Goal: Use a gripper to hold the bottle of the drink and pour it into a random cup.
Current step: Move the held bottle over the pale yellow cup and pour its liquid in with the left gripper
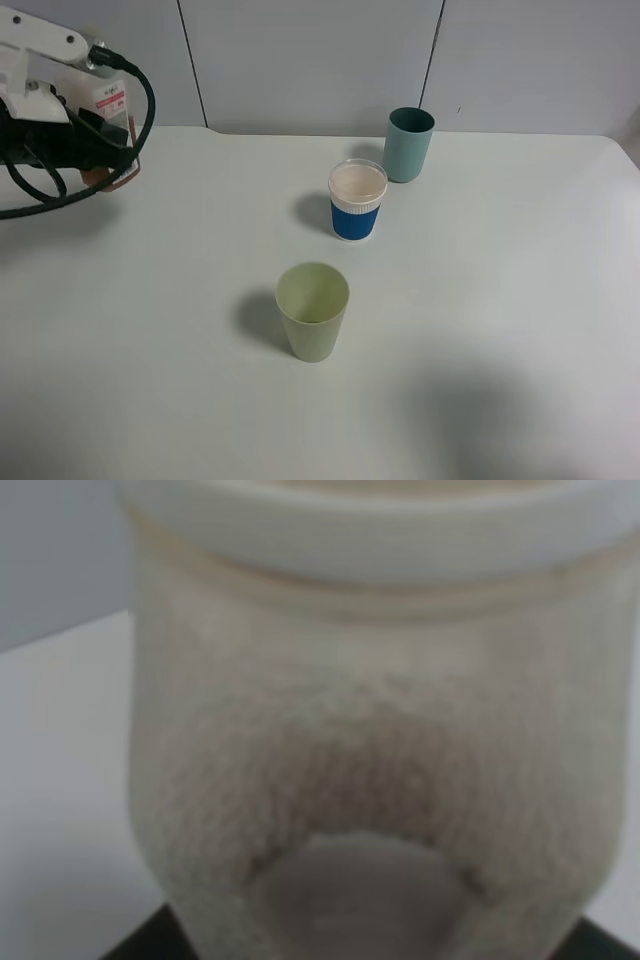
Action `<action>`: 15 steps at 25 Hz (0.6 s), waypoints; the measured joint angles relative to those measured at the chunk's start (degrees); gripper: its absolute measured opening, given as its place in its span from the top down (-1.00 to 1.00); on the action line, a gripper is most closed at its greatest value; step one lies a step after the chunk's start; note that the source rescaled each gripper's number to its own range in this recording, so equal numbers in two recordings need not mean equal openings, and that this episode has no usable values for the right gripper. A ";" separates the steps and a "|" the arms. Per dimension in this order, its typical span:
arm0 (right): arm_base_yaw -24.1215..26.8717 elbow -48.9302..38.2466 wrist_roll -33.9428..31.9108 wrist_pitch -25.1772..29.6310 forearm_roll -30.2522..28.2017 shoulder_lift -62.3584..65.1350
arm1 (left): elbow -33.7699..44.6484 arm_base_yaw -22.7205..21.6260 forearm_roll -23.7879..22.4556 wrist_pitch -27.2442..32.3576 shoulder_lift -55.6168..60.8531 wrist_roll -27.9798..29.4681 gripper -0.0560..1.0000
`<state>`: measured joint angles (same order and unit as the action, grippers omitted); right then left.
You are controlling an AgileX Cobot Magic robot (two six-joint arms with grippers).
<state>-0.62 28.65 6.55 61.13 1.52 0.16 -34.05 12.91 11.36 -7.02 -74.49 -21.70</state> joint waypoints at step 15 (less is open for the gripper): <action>0.00 0.00 0.00 0.00 0.00 0.00 | 6.22 13.51 34.00 4.17 5.14 -43.51 0.84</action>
<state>-0.62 28.65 6.55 61.13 1.52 0.16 -27.82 26.43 45.36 -2.85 -69.35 -65.21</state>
